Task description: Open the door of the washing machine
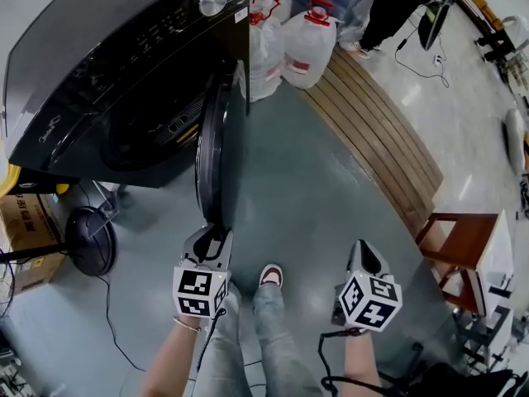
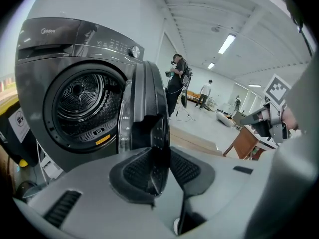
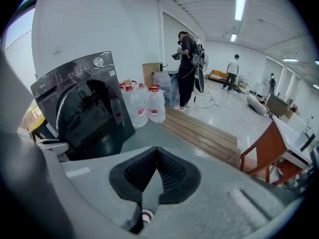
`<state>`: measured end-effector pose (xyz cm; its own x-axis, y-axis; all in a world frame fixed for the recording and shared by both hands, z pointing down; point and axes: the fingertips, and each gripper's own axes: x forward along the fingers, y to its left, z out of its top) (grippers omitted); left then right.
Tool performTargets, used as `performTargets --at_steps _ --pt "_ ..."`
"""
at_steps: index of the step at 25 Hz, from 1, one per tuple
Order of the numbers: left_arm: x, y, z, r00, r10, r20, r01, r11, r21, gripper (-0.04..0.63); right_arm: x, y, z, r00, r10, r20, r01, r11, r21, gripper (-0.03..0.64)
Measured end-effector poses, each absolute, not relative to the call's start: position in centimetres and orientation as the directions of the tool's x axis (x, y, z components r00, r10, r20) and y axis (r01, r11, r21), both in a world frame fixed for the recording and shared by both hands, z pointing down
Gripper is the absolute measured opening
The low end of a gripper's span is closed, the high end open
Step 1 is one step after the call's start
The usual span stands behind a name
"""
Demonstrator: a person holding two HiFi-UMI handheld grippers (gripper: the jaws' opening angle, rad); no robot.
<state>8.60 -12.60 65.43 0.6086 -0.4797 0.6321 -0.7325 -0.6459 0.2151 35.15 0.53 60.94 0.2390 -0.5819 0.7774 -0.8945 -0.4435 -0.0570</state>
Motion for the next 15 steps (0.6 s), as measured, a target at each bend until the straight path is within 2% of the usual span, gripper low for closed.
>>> performTargets --at_steps 15 --pt "14.4 -10.7 65.4 0.663 -0.401 0.632 -0.671 -0.692 0.266 0.115 38.3 4.4 61.1 0.313 -0.542 0.780 -0.827 -0.560 -0.057 0.005"
